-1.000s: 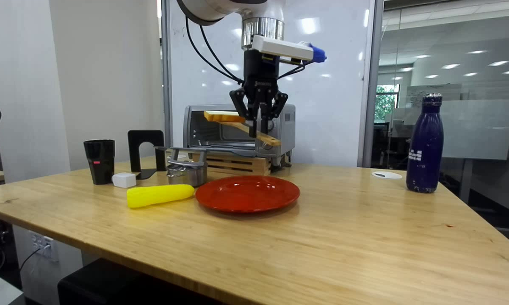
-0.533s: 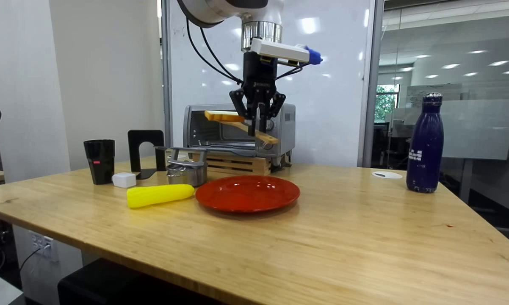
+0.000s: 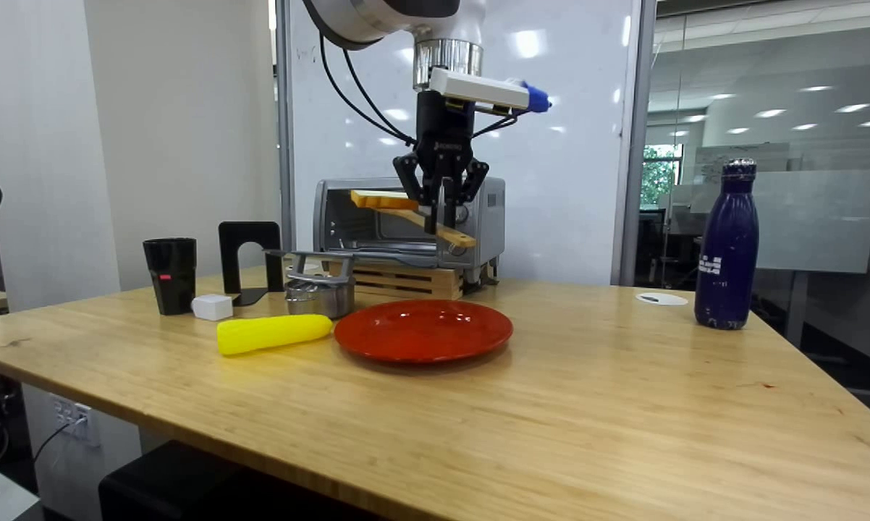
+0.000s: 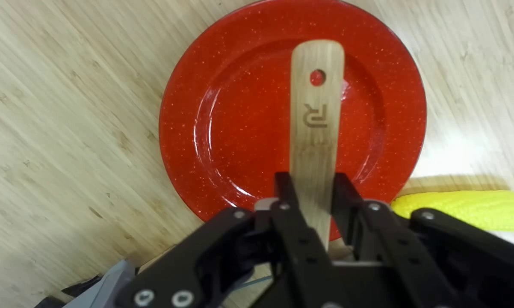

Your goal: Open the oven, use the spatula to put the slice of bread in the oven, the close the oven

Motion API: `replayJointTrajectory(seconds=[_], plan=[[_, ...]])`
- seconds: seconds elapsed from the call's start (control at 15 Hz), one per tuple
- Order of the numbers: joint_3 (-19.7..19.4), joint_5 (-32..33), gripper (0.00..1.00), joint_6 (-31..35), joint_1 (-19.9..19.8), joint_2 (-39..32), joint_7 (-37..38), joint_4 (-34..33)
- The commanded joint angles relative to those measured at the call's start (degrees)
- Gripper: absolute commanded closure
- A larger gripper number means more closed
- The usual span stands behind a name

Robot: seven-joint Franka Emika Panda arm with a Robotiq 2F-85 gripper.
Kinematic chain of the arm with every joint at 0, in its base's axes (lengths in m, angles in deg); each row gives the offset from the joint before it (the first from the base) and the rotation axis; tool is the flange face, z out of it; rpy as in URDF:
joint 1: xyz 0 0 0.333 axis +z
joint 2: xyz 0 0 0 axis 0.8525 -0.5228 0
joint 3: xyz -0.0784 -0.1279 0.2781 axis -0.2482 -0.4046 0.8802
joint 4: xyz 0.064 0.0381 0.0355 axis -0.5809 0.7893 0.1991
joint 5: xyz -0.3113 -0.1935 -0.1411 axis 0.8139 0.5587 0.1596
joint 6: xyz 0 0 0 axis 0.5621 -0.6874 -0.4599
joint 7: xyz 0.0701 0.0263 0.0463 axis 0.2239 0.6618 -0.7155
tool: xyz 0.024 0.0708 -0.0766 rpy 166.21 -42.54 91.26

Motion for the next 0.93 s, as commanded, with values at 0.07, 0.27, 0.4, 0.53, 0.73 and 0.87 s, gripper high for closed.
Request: replayJointTrajectory(seconds=[0.07,0.27,0.4,0.53,0.73,0.87], plan=[[0.4,0.1,0.74,-0.1,-0.4,0.0,0.1,-0.1],[0.4,0.1,0.93,-0.1,-0.4,0.0,0.1,-0.1],[0.9,0.9,0.93,-0.3,0.2,0.3,0.4,0.0],[1.5,1.6,0.93,-0.5,0.8,0.6,0.6,-0.2],[2.5,2.8,0.93,-1.3,2.0,0.3,1.0,-1.0],[3.0,3.7,0.93,-1.7,2.8,-0.3,2.0,-2.0]])
